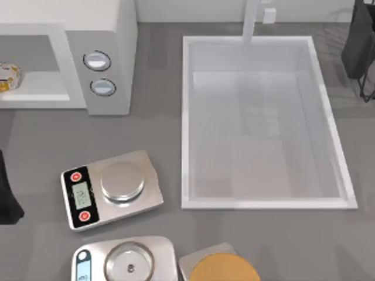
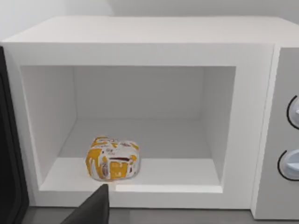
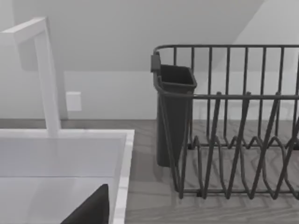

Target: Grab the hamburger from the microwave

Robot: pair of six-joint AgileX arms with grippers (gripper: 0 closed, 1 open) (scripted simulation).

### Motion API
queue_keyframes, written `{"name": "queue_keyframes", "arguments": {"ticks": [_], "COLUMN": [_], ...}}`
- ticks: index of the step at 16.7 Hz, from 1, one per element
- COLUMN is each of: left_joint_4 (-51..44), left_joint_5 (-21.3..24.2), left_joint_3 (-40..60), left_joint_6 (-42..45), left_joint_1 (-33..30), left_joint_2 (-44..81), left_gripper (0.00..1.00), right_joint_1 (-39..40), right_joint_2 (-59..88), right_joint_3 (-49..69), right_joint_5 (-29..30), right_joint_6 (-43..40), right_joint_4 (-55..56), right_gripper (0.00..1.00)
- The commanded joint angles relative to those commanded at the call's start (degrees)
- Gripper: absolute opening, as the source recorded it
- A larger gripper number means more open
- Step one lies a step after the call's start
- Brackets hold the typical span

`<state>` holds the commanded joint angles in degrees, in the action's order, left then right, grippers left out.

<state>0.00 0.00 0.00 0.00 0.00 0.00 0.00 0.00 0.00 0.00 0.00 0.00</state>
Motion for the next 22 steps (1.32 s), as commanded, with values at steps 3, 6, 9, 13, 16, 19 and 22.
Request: {"name": "queue_keyframes", "arguments": {"ticks": [3,6,9,13,16,19,22], "left_joint_4": [0.00,0.00,0.00,2.51,6.97,13.04,20.32], "left_joint_5": [0.00,0.00,0.00,0.51,1.42,2.68,4.20], "left_joint_3": [0.00,0.00,0.00,2.20,6.11,11.42,17.81], "left_joint_6": [0.00,0.00,0.00,0.22,0.60,1.10,1.70], "left_joint_1": [0.00,0.00,0.00,0.47,1.29,2.42,3.76], "left_joint_2": [0.00,0.00,0.00,5.52,15.35,28.72,44.75], "left_gripper": [1.00,1.00,1.00,1.00,1.00,1.00,1.00], "right_joint_1": [0.00,0.00,0.00,0.00,0.00,0.00,0.00], "right_joint_2": [0.00,0.00,0.00,0.00,0.00,0.00,0.00], "right_joint_3": [0.00,0.00,0.00,0.00,0.00,0.00,0.00], "right_joint_5": [0.00,0.00,0.00,0.00,0.00,0.00,0.00], "right_joint_6": [0.00,0.00,0.00,0.00,0.00,0.00,0.00], "right_joint_4": [0.00,0.00,0.00,0.00,0.00,0.00,0.00], "right_gripper": [1.00,1.00,1.00,1.00,1.00,1.00,1.00]}}
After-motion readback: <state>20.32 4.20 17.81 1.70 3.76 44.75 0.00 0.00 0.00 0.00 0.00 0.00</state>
